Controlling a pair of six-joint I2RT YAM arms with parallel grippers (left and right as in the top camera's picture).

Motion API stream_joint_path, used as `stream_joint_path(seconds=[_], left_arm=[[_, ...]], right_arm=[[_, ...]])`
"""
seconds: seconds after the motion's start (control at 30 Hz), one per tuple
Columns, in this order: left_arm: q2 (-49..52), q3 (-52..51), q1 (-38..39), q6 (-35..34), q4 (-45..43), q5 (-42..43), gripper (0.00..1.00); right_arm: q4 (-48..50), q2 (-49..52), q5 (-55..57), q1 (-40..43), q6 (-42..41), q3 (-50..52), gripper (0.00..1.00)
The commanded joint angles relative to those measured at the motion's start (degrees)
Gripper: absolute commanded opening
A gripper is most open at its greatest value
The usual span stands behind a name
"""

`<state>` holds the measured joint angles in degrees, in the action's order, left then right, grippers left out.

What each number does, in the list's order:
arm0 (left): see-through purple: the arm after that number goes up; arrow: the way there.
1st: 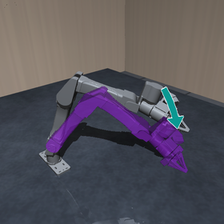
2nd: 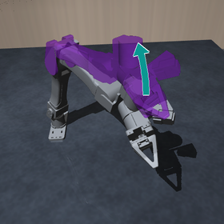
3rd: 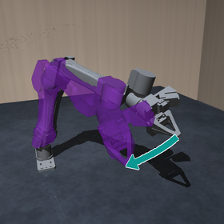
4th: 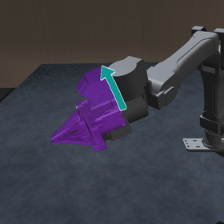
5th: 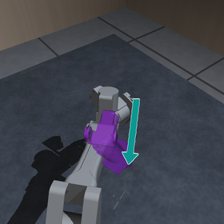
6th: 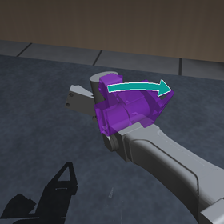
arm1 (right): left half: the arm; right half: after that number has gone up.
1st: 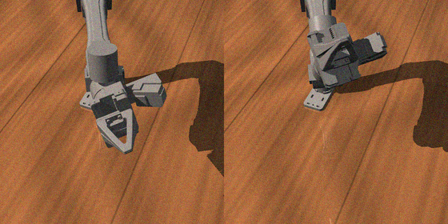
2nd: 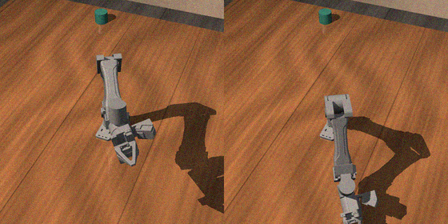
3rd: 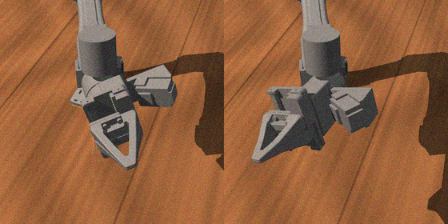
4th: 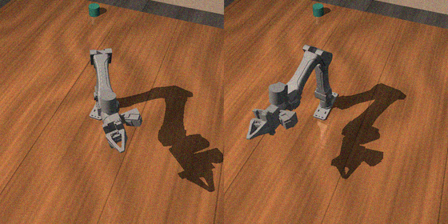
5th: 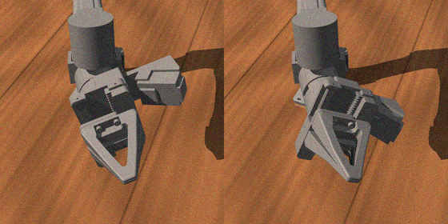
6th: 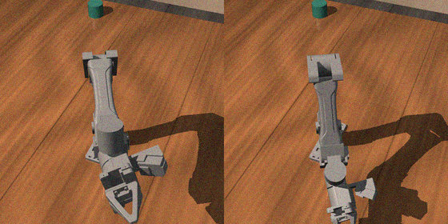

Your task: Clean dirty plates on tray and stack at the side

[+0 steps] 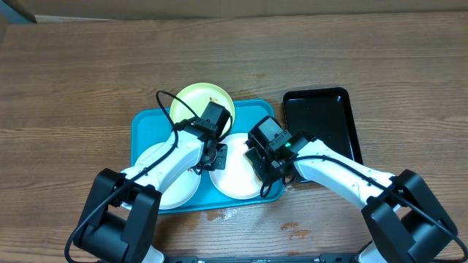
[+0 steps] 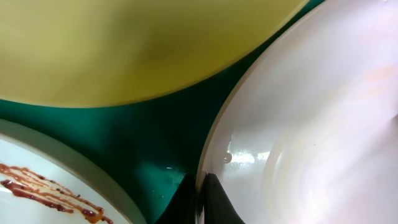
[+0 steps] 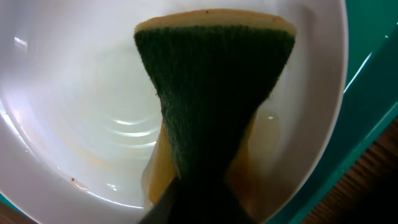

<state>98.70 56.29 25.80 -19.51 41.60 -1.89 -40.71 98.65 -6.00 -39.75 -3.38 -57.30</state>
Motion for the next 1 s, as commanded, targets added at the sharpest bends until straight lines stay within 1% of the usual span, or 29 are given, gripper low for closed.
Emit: stream_joint_path(seconds=[0.0,0.17,0.53,0.97], left_arm=[[1.0,-1.9,0.2,0.9,-0.1,-1.3,0.04],[1.0,-1.9,0.2,1.6,-0.1,-1.3,0.04],[1.0,-1.9,0.2,2.0,0.2,-1.3,0.04],[1.0,-1.9,0.2,2.0,0.2,-1.3,0.04]], right_arm=[[0.2,-0.1,0.5,0.0,-0.1,1.0,0.04],[1.2,-0.1,6.0,0.0,-2.2,1.4,0.04],[10.1,3.1,6.2,0.0,-2.2,4.1,0.04],[16.0,4.1,7.3,0.1,-2.2,4.1,0.04]])
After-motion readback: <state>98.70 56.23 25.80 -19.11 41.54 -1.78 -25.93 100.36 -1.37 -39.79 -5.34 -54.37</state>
